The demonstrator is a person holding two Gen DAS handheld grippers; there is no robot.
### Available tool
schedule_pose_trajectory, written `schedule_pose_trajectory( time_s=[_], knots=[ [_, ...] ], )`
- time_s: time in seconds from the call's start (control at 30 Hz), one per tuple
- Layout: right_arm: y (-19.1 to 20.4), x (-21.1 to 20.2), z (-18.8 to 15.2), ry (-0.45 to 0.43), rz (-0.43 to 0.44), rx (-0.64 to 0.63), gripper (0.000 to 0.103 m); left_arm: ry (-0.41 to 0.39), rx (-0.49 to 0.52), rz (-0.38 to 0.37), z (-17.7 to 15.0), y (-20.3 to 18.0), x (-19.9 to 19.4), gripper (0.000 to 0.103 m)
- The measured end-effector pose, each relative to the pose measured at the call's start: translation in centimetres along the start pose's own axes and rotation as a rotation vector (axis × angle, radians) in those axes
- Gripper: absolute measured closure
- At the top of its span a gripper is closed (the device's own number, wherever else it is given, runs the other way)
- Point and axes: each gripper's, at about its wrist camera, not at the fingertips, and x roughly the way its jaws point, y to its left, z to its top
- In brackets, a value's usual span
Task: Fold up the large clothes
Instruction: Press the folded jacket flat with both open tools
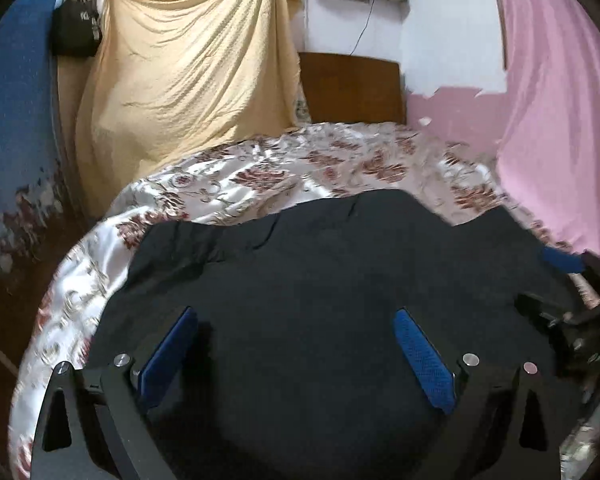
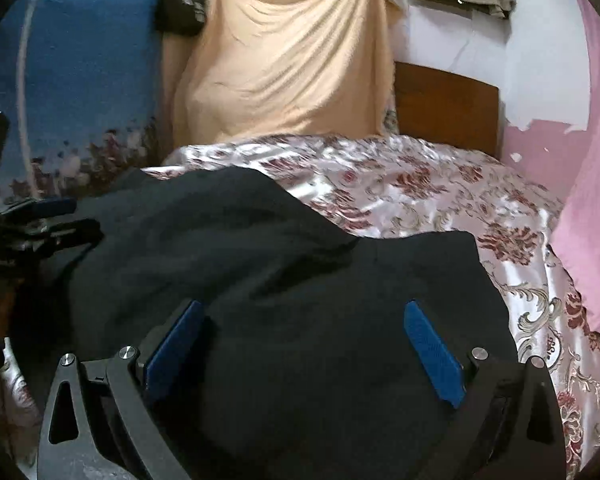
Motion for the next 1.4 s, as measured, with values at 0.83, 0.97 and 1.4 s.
schedule_pose_trajectory(
  time_s=[0.83, 0.97, 1.4],
  knots=[
    [-5.5, 9.5, -1.6, 0.135, 0.088, 0.241, 0.001, 0.078, -0.261, -0.124, -2.1, 5.7, 6.8, 0.000],
    [-5.6, 9.3, -2.2, 0.104, 0.095, 0.252, 0.001, 0.054, -0.275, -0.144, -2.4, 5.8, 6.7, 0.000],
    [-6.3, 10.0, -3.0, 0.076, 0.130, 0.283, 0.001, 0.012, -0.310, -0.189, -3.0, 6.3, 6.9, 0.000]
  ],
)
